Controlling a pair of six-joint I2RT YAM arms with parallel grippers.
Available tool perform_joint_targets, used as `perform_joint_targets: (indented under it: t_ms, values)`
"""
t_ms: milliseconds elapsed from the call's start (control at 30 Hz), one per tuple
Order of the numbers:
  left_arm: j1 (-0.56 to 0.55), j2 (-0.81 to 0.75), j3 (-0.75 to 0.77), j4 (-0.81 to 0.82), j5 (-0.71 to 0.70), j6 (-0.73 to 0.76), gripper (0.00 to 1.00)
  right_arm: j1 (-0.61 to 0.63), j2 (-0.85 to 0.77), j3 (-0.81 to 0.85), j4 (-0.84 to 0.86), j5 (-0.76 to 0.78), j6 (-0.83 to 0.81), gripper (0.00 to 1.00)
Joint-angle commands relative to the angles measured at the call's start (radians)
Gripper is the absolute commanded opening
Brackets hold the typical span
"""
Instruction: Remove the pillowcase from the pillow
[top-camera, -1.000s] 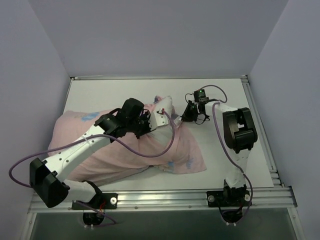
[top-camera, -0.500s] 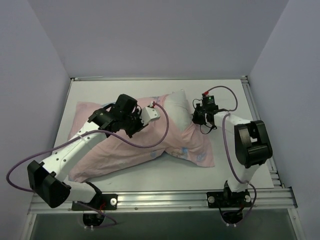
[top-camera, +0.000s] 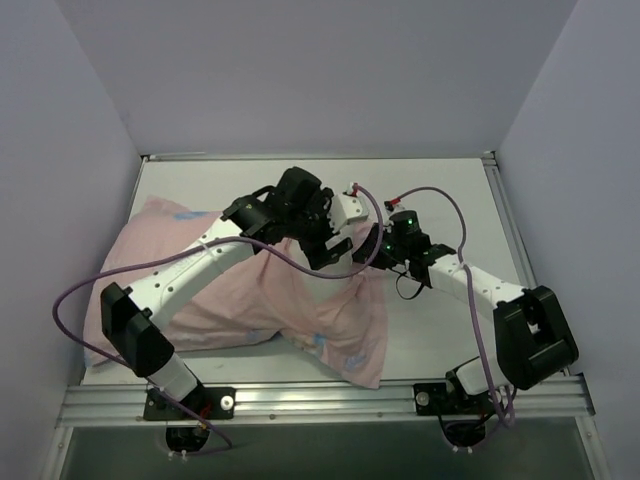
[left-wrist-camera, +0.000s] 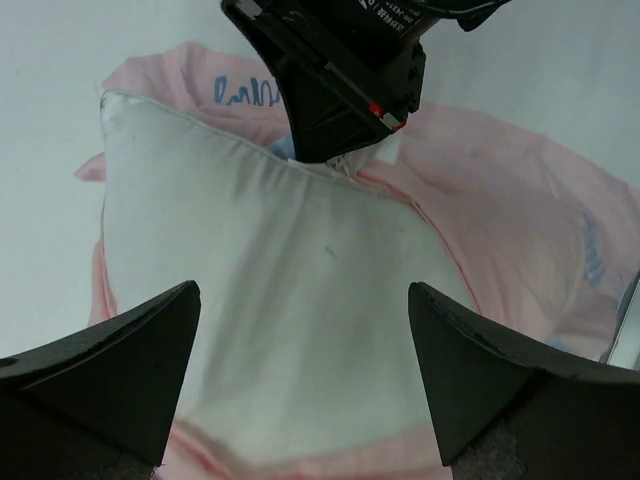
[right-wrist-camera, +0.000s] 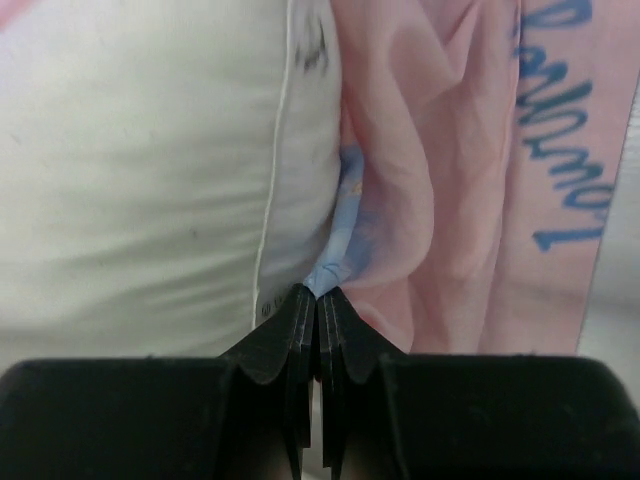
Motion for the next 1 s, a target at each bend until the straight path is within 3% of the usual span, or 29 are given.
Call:
perform_joint_targets:
  t_ms: [0,433,467,500,533,567,633,767,967]
  values:
    - [-0.024,0.080,0.021,0.038,-0.007,-0.016,0.94,0.009,-0.070,-0.005,0.080,-0.064,0.075,0.00]
    - [-0.040,0.155,-0.163,0.022,-0.231,0.108,0.96,-0.018,-0.141,-0.003,-0.062,-0.005,0.016,0.00]
    - [-0.040,0.155,-0.177,0.021,-0.221,0.113,0.91,-0.017,-0.147,0.000,-0.075,0.000,0.006,0.00]
    - [-0.038,0.157,-0.184,0.016,-0.210,0.114,0.62,-0.017,-0.166,0.003,-0.105,0.015,0.000,0.01]
    - [-0.038,0.160,-0.183,0.012,-0.205,0.105,0.03,-0.017,-0.179,0.013,-0.127,0.026,-0.007,0.10]
    - [-0.037,0.158,-0.180,0.021,-0.216,0.087,0.02,-0.017,-0.193,0.020,-0.150,0.038,-0.026,0.33]
    - [-0.027,0.134,-0.184,0.053,-0.217,0.052,0.02,-0.013,-0.246,0.036,-0.208,0.069,-0.034,0.58]
    - [-0.021,0.075,-0.175,0.165,-0.250,-0.022,0.02,0.038,-0.346,0.027,-0.277,0.126,0.035,0.72]
    - [-0.015,0.077,-0.097,0.182,-0.283,-0.088,0.02,0.185,-0.403,-0.065,-0.066,0.218,0.290,0.72]
